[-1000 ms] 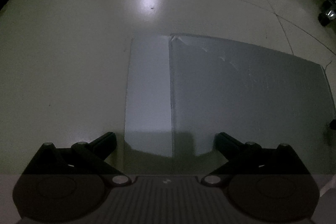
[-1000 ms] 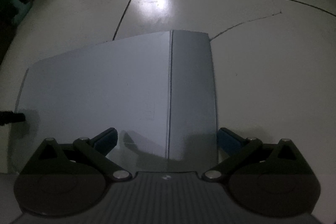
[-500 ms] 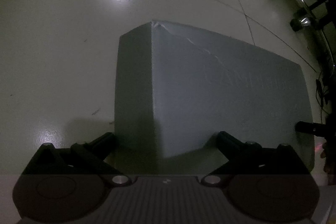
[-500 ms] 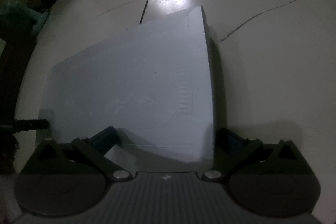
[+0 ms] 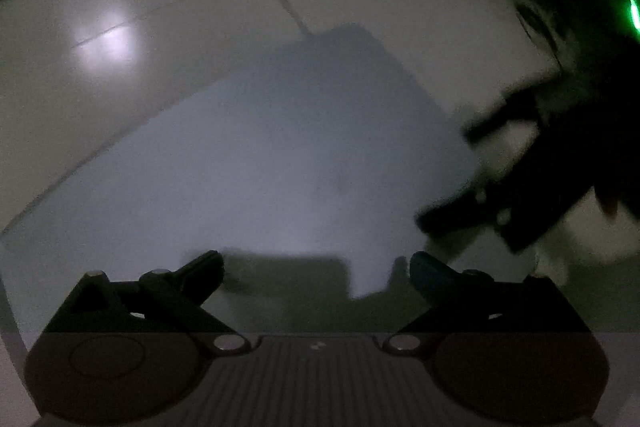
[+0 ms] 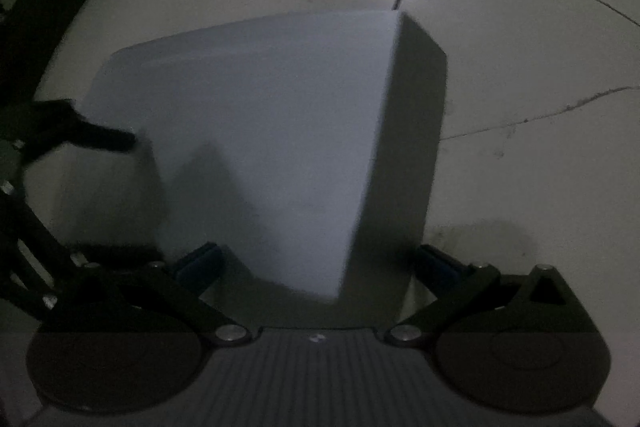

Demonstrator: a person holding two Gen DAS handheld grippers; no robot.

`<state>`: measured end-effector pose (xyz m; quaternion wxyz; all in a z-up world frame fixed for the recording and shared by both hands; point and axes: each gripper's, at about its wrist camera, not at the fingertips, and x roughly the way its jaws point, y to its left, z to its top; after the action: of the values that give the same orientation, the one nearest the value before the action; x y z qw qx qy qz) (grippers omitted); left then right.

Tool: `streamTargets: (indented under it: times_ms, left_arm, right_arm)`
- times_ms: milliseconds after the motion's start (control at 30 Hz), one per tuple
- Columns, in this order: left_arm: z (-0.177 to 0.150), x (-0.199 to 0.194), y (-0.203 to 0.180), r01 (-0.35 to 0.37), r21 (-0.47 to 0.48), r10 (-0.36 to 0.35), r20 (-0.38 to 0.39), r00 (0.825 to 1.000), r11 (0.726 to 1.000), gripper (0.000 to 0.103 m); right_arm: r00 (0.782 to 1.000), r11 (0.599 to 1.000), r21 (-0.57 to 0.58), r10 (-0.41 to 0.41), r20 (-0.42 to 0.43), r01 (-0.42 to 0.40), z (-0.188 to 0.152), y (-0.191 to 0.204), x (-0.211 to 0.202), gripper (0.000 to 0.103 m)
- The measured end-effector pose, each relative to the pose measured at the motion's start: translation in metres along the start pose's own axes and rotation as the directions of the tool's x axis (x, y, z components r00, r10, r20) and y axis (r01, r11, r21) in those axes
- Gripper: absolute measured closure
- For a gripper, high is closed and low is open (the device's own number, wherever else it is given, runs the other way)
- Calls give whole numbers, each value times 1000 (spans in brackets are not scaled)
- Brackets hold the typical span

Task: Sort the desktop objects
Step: 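Lift the white lid off the floor with both grippers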

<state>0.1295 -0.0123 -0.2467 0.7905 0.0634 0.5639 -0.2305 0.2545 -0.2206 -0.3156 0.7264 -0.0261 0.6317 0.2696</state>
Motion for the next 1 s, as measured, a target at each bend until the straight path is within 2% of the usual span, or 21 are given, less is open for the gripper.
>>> streamTargets:
  times_ms: [100, 167, 233, 300, 400, 500, 600, 733, 833, 933, 1000]
  left_arm:
    - [0, -25, 34, -107, -143, 117, 66, 991, 984, 0]
    - [-6, -38, 63, -176, -269, 201, 68, 977, 947, 0]
    - [-15, -49, 92, -238, -348, 265, 30, 964, 907, 0]
    - [-32, -54, 103, -285, -346, 301, -10, 954, 894, 0]
    - [-50, -57, 121, -328, -321, 326, -63, 943, 888, 0]
    - [-64, -63, 129, -350, -312, 342, -82, 936, 884, 0]
    - [-73, -66, 135, -356, -341, 347, -88, 934, 870, 0]
    - [-90, -68, 139, -349, -362, 343, -84, 936, 864, 0]
    - [-103, -70, 143, -312, -402, 316, -57, 947, 861, 0]
    - [-83, -51, 140, -283, -450, 296, -43, 954, 847, 0]
    - [-87, -58, 142, -311, -450, 331, -35, 943, 838, 0]
  right_arm:
    - [1000, 1000, 5, -27, 7, 27, 1, 3, 1, 0]
    - [999, 999, 13, -36, 14, 36, 0, 5, 2, 0]
    - [999, 999, 32, -40, 18, 39, 1, 7, 4, 0]
    - [999, 998, 52, -43, 21, 42, 2, 9, 6, 0]
    - [998, 996, 82, -42, 41, 38, 5, 10, 5, 0]
    - [995, 994, 93, -58, 82, 50, 14, 11, 2, 0]
    - [991, 994, 73, -92, 94, 86, 7, 17, 1, 0]
    - [984, 988, 93, -134, 115, 124, 7, 28, 17, 0]
    - [978, 984, 86, -165, 128, 155, 6, 31, 26, 0]
    - [978, 985, 110, -149, 147, 134, 8, 28, 28, 0]
    - [978, 985, 119, -141, 155, 123, 10, 28, 30, 0]
